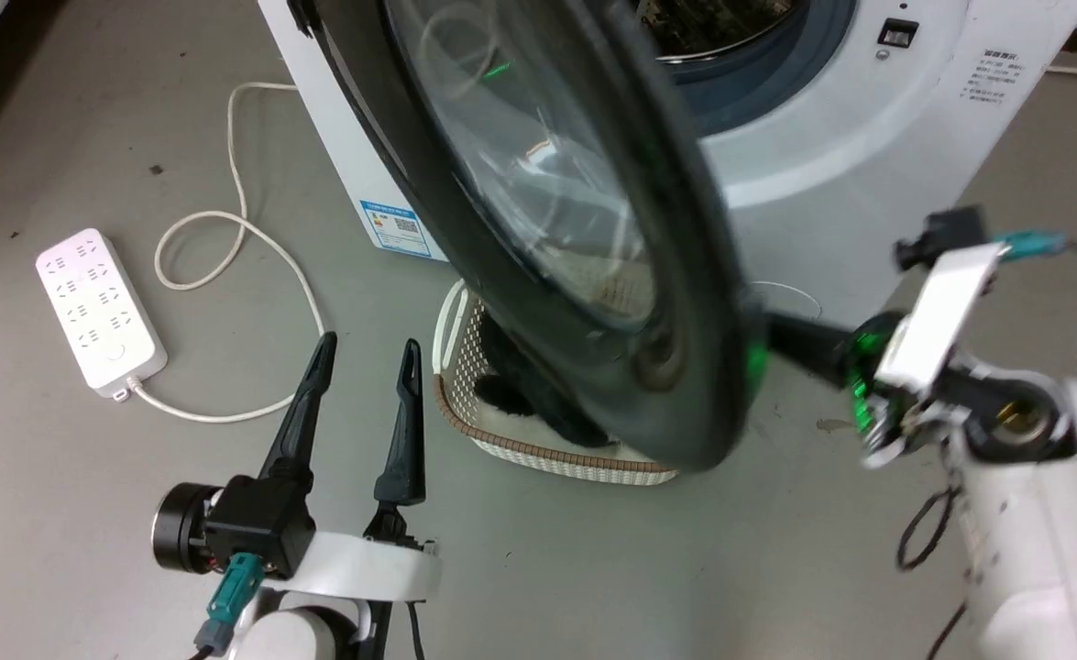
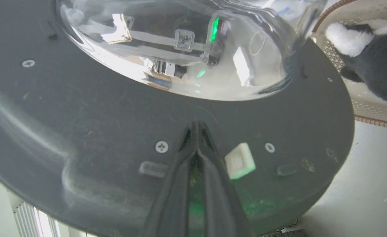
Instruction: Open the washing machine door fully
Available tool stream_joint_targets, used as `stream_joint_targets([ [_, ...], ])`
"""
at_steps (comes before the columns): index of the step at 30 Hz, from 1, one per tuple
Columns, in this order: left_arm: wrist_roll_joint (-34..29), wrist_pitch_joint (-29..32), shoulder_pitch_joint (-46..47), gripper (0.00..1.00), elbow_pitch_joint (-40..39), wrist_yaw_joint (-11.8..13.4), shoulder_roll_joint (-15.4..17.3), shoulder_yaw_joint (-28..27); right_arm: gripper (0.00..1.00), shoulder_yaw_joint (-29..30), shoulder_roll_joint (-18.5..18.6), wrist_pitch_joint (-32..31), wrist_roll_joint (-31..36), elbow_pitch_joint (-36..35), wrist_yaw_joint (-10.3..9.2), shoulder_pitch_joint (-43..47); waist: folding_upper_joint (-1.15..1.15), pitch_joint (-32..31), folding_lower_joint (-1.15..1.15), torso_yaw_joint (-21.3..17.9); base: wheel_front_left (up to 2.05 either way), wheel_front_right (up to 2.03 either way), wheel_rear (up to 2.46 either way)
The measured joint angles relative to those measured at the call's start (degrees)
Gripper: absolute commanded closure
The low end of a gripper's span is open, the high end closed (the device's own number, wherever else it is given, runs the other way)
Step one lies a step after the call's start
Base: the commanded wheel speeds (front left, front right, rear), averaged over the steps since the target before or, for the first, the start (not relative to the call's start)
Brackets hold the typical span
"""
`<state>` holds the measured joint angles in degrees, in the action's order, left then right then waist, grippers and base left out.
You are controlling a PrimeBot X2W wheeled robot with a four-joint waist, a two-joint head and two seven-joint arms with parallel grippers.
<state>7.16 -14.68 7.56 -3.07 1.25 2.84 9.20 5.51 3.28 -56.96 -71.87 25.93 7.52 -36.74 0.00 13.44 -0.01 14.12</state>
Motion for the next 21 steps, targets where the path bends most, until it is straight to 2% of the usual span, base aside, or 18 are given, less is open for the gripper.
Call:
stream_joint_targets([
  [10, 0.02, 0.00, -0.62, 0.00, 0.62, 0.01, -0.01, -0.13, 1.00, -17.42, -0.11, 5.36, -5.55, -8.64, 0.00, 8.56, 0.00, -0.12, 0.00, -0.24, 0.00, 0.00, 0.00],
  [13, 0.10, 0.00, -0.76, 0.00, 1.56, -0.14, 0.00, -0.25, 1.00, -20.17, -0.22, 6.76, -5.79, -9.78, 0.00, 9.75, 0.00, -0.27, 0.00, -0.26, 0.00, 0.00, 0.00],
  [17, 0.10, 0.00, -0.89, 0.00, 2.23, -0.41, -0.01, -0.46, 1.00, -20.50, -0.24, 8.60, -5.78, -9.92, 0.00, 10.24, 0.00, -0.66, 0.00, -0.23, 0.00, 0.00, 0.00],
  [18, 0.10, 0.00, -0.94, 0.00, 2.37, -0.41, 0.00, -0.60, 0.87, -20.20, -0.24, 9.11, -5.76, -9.79, 0.00, 10.37, 0.00, -0.83, 0.01, -0.25, 0.00, 0.00, 0.00],
  [19, 0.10, 0.00, -1.04, 0.00, 2.48, -0.41, 0.00, -0.73, 0.87, -19.60, -0.25, 9.87, -5.46, -9.66, 0.00, 10.39, 0.00, -1.04, 0.00, -0.30, 0.00, 0.00, 0.00],
  [20, 0.10, 0.00, -1.20, 0.00, 2.57, -0.41, 0.00, -0.90, 0.27, -18.91, -0.25, 10.54, -4.78, -9.62, 0.00, 10.39, 0.00, -1.28, 0.00, -0.38, 0.00, 0.00, 0.00],
  [21, 0.09, 0.00, -1.46, 0.00, 2.64, -0.41, -0.01, -1.03, 0.00, -18.14, -0.25, 11.24, -3.94, -9.69, 0.00, 10.39, 0.00, -1.54, 0.00, -0.49, 0.00, 0.00, 0.00],
])
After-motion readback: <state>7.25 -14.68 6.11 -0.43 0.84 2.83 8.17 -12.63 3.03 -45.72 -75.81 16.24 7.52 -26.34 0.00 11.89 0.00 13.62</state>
